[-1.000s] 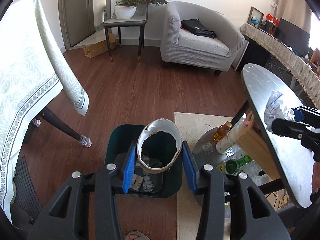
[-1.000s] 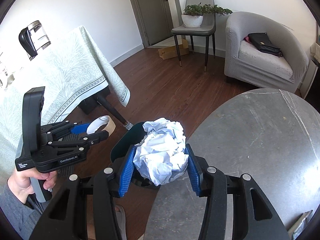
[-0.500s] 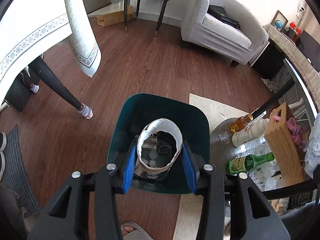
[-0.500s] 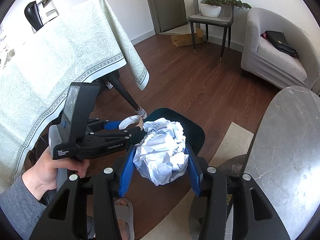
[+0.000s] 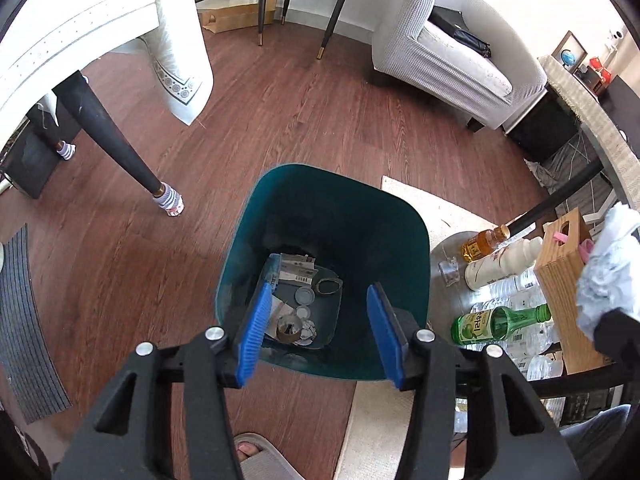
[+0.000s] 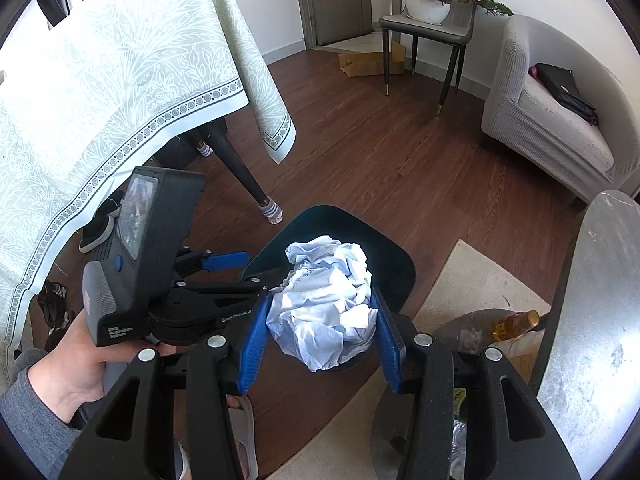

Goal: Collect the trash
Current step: 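Open the right tool to drop the paper ball into the bin, then move both open tools back over the table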

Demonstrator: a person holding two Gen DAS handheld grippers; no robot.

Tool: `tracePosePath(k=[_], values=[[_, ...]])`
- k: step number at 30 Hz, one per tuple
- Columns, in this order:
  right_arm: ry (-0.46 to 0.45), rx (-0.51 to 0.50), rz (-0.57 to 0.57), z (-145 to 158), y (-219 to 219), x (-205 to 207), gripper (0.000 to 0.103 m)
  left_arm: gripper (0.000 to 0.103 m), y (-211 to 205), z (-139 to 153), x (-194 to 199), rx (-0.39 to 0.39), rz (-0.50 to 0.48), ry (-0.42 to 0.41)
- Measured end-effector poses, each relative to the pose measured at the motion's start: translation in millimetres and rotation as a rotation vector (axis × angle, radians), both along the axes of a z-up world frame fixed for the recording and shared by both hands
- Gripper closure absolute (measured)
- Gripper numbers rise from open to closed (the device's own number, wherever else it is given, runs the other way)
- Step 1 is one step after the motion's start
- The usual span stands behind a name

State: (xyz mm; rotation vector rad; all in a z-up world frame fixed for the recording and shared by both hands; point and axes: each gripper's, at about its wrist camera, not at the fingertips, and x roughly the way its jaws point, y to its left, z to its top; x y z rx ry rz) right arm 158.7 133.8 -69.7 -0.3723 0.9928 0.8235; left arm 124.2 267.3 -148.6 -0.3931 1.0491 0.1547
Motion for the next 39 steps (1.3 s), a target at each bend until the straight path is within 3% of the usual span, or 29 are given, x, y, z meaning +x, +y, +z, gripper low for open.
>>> tracePosePath(k=[9, 21, 24, 27, 34, 39], values=[[0.045, -0.052, -0.003, -38.9, 25.2, 2.3, 0.054, 0.054, 23.9, 33.2, -29.7, 0.017, 0.016, -0.091], [0.120, -0.176, -0.029, -105.9, 52.7, 13.8, 0.054, 0.074, 35.3, 94.4, -61.6, 0.037, 0.015, -0.245], [0.104, -0.210, -0.036, -117.0, 61.7, 20.8, 0.054, 0.077, 33.2, 111.0, -65.6, 0.038, 0.001, -0.292], [0.103, -0.242, -0.056, -127.7, 68.2, 26.3, 0.046, 0.078, 32.4, 122.8, -68.8, 0.026, 0.005, -0.326], [0.084, -0.238, -0.037, -123.1, 71.4, 14.9, 0.041, 0.078, 34.4, 151.6, -73.4, -0.005, 0.020, -0.405], [0.041, -0.202, 0.007, -100.7, 66.3, 1.5, 0.041, 0.078, 30.3, 168.1, -75.4, -0.025, 0.021, -0.449]])
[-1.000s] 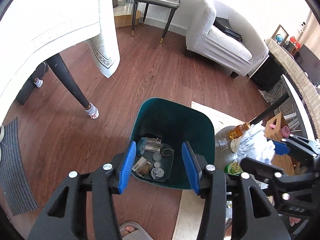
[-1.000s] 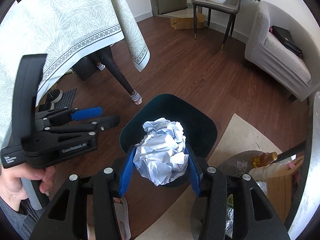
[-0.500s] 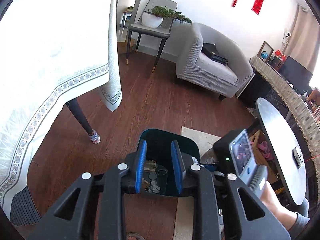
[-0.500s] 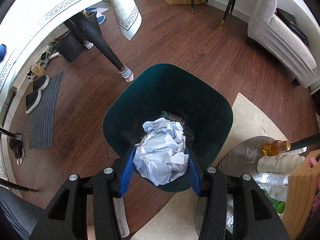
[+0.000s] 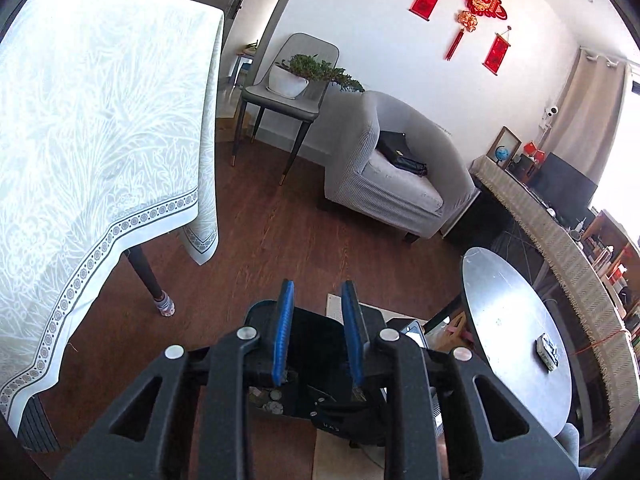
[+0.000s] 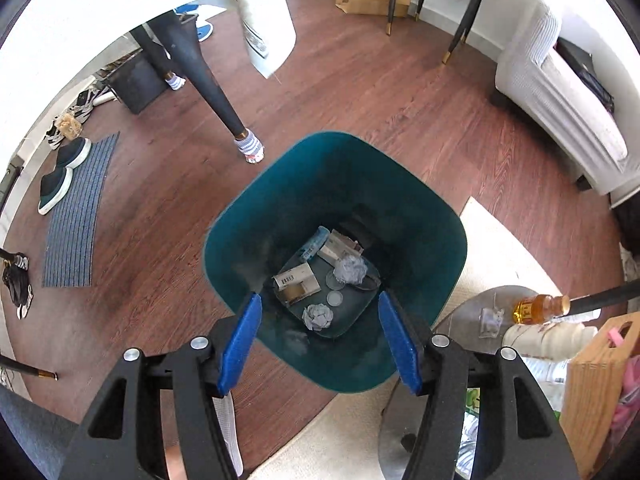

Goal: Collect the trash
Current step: 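Move both open tools back over the table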

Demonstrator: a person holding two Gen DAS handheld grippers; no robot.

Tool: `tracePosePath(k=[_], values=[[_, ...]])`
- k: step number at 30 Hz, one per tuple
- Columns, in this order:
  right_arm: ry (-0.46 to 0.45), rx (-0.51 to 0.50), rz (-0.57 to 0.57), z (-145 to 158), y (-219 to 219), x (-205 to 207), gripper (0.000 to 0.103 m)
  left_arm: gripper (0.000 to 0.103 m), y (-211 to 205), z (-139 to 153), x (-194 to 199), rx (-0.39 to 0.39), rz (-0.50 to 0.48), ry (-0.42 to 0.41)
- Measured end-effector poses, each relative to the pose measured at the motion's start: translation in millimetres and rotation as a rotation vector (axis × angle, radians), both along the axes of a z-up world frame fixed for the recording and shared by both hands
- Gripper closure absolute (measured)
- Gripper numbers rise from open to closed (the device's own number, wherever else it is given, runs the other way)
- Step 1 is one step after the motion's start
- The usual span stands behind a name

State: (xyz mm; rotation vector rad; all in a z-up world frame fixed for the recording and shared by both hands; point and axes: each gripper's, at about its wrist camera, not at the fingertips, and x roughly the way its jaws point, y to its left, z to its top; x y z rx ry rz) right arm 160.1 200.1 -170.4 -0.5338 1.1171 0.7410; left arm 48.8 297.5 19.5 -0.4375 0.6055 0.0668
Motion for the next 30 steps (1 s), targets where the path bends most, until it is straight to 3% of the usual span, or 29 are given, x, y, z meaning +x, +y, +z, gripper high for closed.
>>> tracePosePath(k=[8, 14, 22, 30], values=[[-0.105, 0.103, 0.070, 73.7, -37.2, -24.8, 0.045, 0.078, -18.4, 20.8, 0.5, 0.012, 0.005, -0.045], [-0.176, 0.168, 0.052, 126.7, -90.8, -32.7, 0.047, 0.078, -45.4, 31.1, 8.6, 0.035, -0.030, -0.064], [-0.247, 0.214, -0.067, 172.6, -186.8, -23.3, 0.047, 0.078, -108.3, 38.3, 29.7, 0.067, -0.137, -0.072], [-0.274, 0.264, -0.254, 184.8, -297.4, -7.7, 0.047, 0.070, -180.6, 38.8, 59.6, 0.072, -0.259, -0.064]])
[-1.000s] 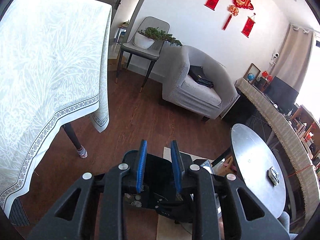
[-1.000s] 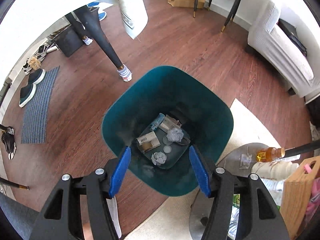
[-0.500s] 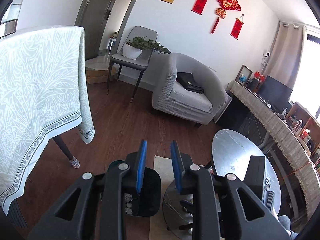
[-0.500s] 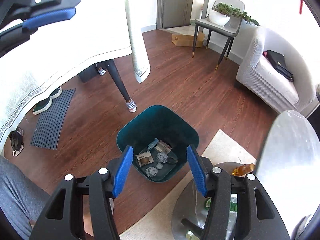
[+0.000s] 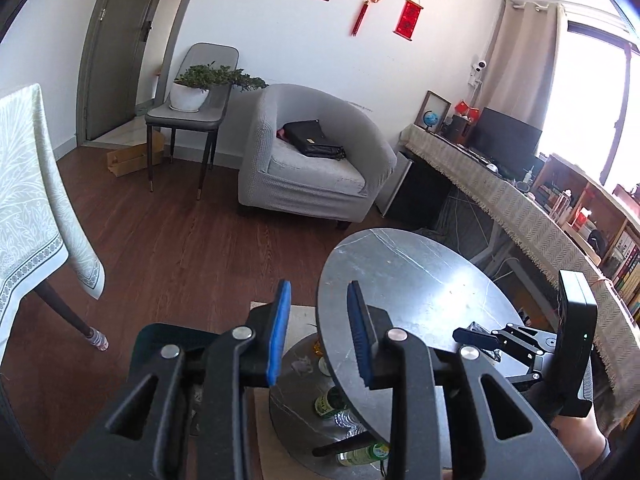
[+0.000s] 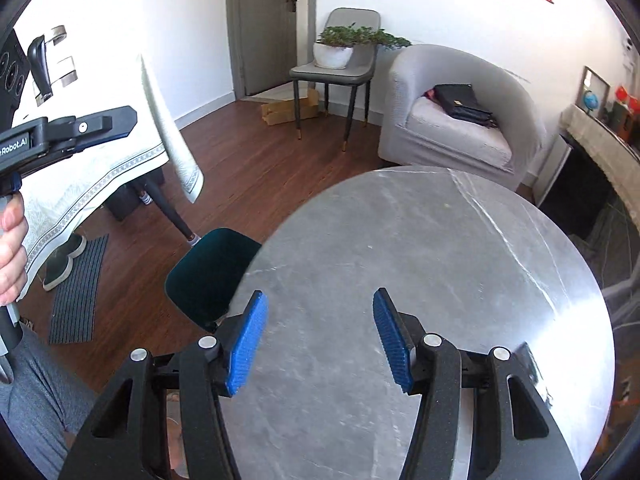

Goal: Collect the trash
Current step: 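Move both open tools back over the table, then grasp the black snack wrapper with the right tool while the left grasps foil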

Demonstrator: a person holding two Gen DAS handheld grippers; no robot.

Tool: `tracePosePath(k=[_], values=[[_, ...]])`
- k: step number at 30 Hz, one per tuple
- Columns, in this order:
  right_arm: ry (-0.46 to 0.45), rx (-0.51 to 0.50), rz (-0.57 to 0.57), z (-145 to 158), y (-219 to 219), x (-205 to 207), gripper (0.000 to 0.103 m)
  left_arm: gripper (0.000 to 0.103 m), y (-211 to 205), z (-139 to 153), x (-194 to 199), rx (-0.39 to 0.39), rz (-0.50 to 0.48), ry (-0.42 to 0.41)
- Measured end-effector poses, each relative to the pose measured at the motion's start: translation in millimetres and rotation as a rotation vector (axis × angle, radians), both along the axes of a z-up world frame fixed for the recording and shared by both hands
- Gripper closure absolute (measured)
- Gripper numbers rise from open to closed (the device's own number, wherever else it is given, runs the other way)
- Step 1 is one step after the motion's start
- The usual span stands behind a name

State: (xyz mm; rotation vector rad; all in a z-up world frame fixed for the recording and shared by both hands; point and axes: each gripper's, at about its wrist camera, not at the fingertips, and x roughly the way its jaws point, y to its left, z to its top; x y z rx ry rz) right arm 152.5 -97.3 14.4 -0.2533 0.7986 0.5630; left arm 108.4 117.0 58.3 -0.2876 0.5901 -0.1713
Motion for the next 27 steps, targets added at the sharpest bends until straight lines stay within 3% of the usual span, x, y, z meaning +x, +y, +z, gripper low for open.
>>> tracePosePath(k=[13, 21, 27], values=[[0.026, 0.130, -0.243, -2.7, -139.6, 17.1, 0.050, 0.059, -112.7, -22.2, 33.1, 0.045, -0.217, 0.059], [0.110, 0.252, -0.301, -17.7, -189.2, 23.6, 0.059, 0.058, -154.5, -47.5, 53.6, 0.019, -0.300, 0.135], [0.178, 0.356, -0.321, -28.9, -214.8, 26.7, 0.063, 0.058, -186.7, -66.4, 64.5, 0.049, -0.339, 0.182]])
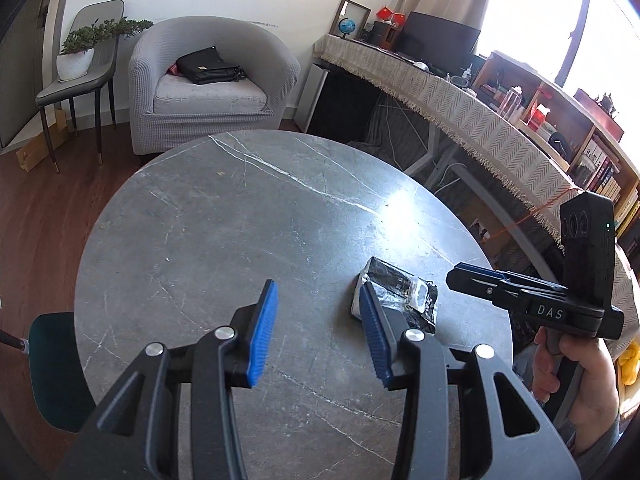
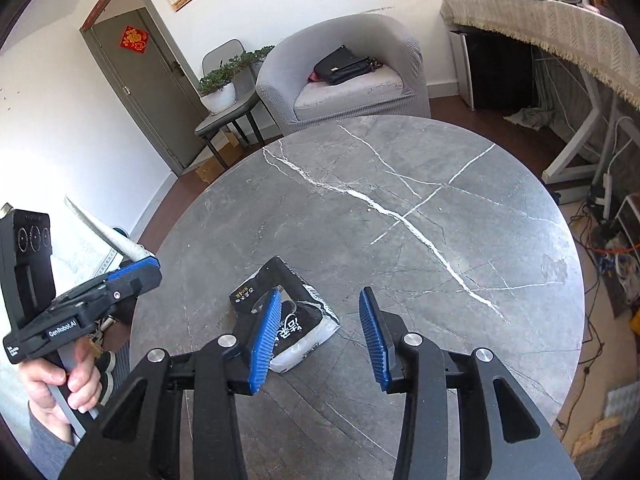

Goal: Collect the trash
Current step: 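Grasp the black snack wrapper with the right tool while the left grasps foil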

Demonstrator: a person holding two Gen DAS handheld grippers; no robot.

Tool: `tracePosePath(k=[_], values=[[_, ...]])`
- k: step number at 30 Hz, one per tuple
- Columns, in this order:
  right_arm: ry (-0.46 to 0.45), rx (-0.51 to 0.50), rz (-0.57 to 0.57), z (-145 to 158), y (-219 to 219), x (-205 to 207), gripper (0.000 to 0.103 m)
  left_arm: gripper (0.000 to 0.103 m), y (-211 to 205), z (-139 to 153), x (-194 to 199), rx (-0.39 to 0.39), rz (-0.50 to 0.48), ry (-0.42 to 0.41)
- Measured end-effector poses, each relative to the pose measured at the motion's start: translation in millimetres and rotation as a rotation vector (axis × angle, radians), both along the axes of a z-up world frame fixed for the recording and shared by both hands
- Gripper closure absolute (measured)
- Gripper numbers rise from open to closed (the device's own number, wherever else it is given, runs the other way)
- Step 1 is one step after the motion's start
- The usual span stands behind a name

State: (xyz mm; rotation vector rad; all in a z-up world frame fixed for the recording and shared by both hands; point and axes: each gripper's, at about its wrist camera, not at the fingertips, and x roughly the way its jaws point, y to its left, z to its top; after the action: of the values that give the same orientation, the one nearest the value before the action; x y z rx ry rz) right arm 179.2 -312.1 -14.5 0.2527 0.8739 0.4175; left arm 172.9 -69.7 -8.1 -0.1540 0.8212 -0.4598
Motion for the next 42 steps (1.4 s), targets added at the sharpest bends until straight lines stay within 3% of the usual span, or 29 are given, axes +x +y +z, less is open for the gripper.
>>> tracePosePath(k=[7, 18, 24, 28, 42], values=[[0.044, 0.068, 0.022, -11.1, 0.5, 8.1, 0.068, 0.058, -26.9, -13.3, 4.9, 0.039, -0.044, 0.020], [0.075, 0.047, 0.056, -21.7, 11.2, 9.2, 0.091, 0.061, -39.5, -22.0, 13.4, 0.002, -0.070, 0.058], [0.073, 0.019, 0.064, -24.3, 14.5, 9.3, 0.093, 0.078, -54.6, -25.8, 18.0, 0.025, -0.085, 0.074], [0.065, 0.000, 0.059, -23.6, 15.5, 10.6, 0.093, 0.097, -52.0, -30.0, 21.9, 0.033, -0.070, 0.088], [0.049, -0.030, 0.082, -20.3, 25.1, 12.8, 0.097, 0.101, -43.3, -25.9, 18.6, 0.047, -0.043, 0.063]])
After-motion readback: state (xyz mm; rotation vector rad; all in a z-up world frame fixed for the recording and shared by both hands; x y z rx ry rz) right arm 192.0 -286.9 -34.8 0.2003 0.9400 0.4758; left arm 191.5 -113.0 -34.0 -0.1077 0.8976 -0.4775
